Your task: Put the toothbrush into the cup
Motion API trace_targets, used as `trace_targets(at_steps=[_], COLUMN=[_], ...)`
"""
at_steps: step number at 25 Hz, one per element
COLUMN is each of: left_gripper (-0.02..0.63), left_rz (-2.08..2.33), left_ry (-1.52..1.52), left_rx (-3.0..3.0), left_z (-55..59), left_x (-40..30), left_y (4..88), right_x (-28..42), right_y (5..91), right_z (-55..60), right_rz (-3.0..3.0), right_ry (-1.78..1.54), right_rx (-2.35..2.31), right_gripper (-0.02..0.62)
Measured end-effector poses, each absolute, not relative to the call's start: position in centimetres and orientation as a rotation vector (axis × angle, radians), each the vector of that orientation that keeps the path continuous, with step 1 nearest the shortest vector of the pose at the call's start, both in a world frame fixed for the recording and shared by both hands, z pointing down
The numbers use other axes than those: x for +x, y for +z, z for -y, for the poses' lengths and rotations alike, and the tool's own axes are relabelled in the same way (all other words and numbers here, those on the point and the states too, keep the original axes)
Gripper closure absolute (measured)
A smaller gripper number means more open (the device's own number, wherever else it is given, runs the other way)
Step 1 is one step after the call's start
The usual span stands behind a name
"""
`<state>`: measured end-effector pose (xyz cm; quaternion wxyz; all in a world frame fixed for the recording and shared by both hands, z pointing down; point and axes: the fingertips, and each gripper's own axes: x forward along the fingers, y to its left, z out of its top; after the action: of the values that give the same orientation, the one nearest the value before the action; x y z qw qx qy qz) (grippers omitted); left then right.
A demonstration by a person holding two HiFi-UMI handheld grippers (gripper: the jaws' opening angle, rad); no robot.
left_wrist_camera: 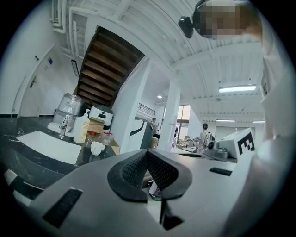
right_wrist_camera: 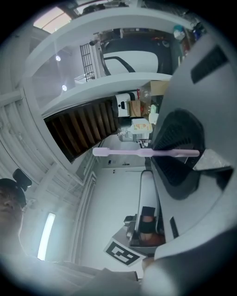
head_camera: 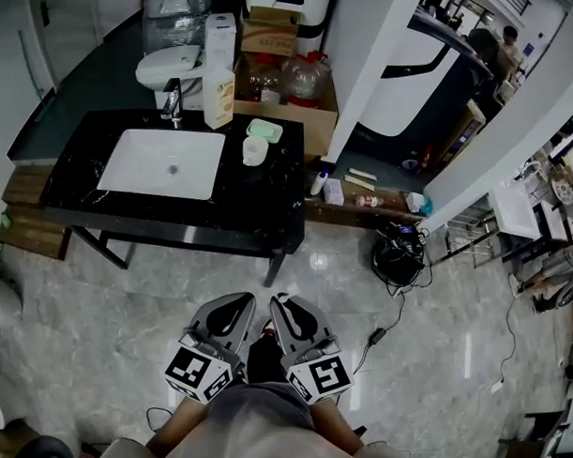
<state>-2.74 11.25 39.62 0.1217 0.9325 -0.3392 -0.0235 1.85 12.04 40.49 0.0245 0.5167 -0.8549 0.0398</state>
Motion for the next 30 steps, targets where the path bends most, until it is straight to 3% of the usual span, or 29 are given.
trace_targets(at_steps=[16,30], left_gripper=[0.597,0.597], left_rz=[1.053,1.176], left_ry=[-0.007,0.084], left_rx=[2.729,2.724], left_z=[1.4,5.5], left_x=[4.8,7.5], left_y=[39.3,39.2], right_x=[8.4,11.0], right_y=[40.2,40.4], right_z=[0.5,5.2], right_rz=[2.721,2.834], right_ry=[0.170,0.222], right_rx=[1.516,1.417], right_gripper=[0.548,0.548])
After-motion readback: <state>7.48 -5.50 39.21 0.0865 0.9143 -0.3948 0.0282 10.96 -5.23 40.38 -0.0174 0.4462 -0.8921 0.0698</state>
